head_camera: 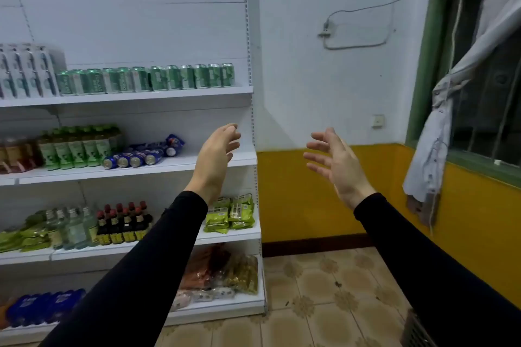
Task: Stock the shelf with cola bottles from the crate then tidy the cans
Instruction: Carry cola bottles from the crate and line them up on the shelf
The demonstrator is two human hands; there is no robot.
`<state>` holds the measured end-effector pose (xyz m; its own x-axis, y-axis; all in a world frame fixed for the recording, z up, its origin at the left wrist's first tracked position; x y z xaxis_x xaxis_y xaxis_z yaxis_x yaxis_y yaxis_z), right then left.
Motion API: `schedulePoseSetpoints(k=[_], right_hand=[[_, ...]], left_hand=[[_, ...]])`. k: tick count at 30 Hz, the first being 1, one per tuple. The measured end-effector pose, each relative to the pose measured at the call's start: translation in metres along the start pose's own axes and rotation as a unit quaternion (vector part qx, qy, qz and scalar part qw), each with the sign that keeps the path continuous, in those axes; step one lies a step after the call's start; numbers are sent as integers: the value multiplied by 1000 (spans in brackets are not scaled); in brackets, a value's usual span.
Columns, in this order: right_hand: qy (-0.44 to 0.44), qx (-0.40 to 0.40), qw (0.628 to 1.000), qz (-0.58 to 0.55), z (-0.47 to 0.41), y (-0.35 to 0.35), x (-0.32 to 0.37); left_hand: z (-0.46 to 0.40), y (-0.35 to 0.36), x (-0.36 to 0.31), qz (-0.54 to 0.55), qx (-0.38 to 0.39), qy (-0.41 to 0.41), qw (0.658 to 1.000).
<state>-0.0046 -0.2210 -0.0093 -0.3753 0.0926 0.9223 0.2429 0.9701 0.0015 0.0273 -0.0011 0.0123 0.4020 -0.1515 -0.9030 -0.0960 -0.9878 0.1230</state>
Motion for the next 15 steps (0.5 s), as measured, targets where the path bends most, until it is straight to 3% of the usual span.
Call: schedulePoseSetpoints(k=[15], right_hand=[[55, -168, 984, -24, 28, -260, -47]], left_hand=[[12, 264, 86, 116, 149, -83, 979]])
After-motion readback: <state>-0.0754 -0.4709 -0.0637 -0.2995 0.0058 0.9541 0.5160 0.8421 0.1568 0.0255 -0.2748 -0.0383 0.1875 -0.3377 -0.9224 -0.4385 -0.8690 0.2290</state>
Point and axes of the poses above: each hand's wrist, its own z-axis away from the middle knuckle, its own y-axis out of the palm, x = y × z, the point moved 3 cm from there along -z, towards the middle knuckle, and after that the axes turned 5 degrees about z, right-handed, at the moved point
